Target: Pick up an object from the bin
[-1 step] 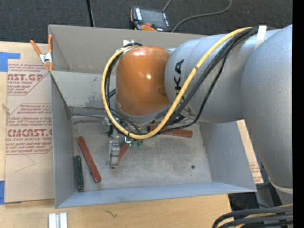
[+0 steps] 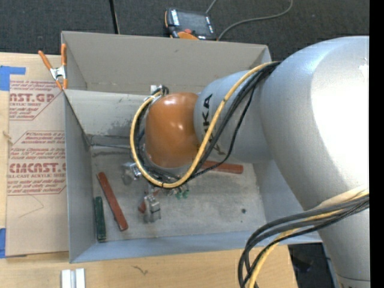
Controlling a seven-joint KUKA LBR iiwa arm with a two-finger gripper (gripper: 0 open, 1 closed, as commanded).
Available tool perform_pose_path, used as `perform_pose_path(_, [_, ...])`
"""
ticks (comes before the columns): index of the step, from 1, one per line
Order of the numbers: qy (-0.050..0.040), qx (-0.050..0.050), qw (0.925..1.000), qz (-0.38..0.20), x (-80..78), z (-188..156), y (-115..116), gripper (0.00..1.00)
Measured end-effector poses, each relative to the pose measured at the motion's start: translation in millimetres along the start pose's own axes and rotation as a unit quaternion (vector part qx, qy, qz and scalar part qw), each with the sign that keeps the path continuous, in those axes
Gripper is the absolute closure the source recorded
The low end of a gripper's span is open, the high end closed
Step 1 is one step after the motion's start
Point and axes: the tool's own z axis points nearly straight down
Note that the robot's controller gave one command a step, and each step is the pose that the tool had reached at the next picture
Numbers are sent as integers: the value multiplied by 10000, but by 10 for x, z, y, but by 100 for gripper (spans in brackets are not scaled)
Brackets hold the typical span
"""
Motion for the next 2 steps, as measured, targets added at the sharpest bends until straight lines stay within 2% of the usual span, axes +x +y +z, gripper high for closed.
perform_pose_path(1, [2,4,9996,283,498,-20,-380,0])
perform_pose_path(2, [-20,-4,9996,268,473,-25,-361,100])
